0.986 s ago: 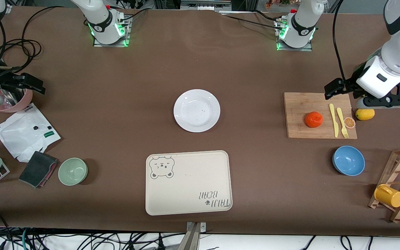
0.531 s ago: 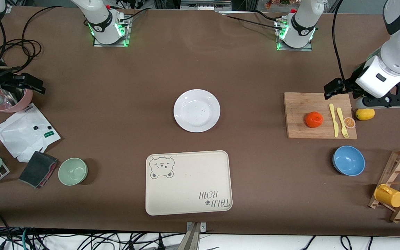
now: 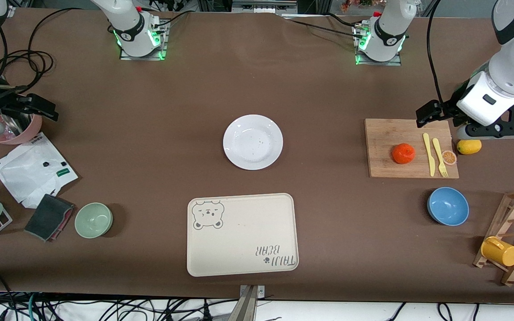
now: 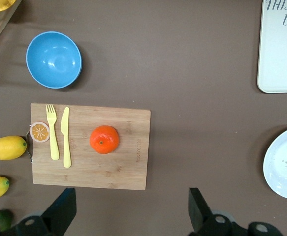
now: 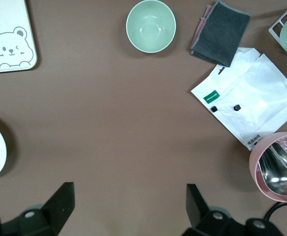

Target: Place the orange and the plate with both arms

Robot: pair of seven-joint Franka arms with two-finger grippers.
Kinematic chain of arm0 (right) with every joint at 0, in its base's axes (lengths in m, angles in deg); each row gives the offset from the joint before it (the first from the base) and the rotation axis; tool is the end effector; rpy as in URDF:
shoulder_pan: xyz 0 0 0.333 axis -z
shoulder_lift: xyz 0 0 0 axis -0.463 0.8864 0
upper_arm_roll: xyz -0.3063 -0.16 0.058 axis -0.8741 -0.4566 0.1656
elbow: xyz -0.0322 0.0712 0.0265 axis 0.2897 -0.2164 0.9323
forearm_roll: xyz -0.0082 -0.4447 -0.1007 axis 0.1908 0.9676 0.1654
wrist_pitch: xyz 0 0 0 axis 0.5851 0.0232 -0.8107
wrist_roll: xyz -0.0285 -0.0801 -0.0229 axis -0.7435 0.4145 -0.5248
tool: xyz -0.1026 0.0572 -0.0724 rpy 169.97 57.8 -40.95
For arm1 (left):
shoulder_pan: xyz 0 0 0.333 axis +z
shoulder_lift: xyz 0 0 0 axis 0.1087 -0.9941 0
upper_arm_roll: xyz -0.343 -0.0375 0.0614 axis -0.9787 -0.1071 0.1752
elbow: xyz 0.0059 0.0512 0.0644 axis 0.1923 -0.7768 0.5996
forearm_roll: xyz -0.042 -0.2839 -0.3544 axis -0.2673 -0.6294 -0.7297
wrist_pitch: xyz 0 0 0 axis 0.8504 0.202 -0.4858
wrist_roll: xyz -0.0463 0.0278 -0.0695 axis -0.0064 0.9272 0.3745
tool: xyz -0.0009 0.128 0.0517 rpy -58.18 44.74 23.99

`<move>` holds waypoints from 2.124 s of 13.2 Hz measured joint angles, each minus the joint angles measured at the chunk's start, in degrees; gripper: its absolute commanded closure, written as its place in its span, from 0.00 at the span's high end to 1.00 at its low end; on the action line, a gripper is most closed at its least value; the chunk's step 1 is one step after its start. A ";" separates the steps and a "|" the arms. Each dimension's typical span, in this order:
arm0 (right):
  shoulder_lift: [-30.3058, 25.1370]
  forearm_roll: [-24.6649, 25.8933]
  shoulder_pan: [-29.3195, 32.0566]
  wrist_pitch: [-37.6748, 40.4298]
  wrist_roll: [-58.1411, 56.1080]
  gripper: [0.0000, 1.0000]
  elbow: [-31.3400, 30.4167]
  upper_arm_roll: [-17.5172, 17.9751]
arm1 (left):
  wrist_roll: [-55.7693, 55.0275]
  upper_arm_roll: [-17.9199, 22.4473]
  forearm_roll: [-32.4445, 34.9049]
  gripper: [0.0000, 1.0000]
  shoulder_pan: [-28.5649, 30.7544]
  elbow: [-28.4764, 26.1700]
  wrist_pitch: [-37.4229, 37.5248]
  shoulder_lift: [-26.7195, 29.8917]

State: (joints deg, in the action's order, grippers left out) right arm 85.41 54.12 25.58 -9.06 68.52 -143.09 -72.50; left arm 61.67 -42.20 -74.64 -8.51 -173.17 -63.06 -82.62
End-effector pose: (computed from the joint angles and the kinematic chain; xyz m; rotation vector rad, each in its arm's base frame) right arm 0.6422 0.0052 0.5851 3.1281 -0.0562 -0.1208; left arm 0.6297 -0.0785 0.5599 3.1230 0.1010 -0.0918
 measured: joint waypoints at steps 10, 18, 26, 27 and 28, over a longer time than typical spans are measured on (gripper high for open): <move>0.01 0.00 0.00 0.14 0.00 1.00 0.00 0.00 | 0.00 -0.12 0.00 1.00 -0.05 0.00 0.00 0.00; 0.02 0.00 0.00 0.15 0.00 1.00 0.00 0.00 | 0.00 -0.12 0.00 1.00 -0.05 -0.06 3.27 -0.73; 0.05 0.00 0.00 0.18 0.00 1.00 0.00 0.00 | 0.51 -0.20 6.76 1.00 -0.27 -3.97 -3.21 -13.69; 0.05 0.00 0.00 0.18 0.00 1.00 0.00 0.00 | 0.54 -0.25 8.24 1.00 -0.35 -6.40 -6.38 -14.20; 0.05 0.00 0.00 0.18 0.00 1.00 0.00 0.00 | 0.55 -0.31 10.29 1.00 -0.41 -9.67 -10.58 -14.38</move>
State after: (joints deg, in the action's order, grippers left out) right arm 85.46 54.12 25.57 -8.88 68.52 -143.09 -72.50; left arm 62.22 -42.51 -64.35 -8.92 -182.84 -73.64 -96.99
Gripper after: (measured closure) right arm 0.000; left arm 0.000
